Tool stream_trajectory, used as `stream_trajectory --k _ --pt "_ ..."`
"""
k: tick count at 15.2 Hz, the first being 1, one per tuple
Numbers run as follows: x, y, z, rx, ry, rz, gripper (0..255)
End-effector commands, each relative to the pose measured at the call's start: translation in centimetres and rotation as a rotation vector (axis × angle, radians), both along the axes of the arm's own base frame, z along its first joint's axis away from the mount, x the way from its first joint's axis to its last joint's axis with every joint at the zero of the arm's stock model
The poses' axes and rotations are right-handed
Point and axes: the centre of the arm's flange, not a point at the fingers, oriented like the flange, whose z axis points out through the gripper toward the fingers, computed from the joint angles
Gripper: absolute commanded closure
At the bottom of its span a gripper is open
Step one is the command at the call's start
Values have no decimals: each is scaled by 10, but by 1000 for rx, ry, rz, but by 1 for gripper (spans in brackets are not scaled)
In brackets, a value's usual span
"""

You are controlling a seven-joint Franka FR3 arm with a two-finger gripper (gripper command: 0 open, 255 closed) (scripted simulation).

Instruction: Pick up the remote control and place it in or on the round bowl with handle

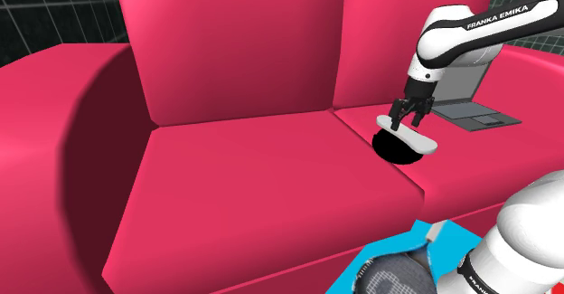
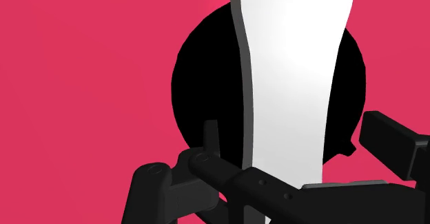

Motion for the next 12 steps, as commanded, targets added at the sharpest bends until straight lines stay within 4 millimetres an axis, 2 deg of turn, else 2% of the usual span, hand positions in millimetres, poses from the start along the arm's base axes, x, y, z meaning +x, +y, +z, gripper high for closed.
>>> stream_trajectory --k 1,4,12 --pt "0 0 13 0 0 0 0" --pt "0 -1 50 0 0 0 0" --pt "0 -1 50 0 0 0 0"
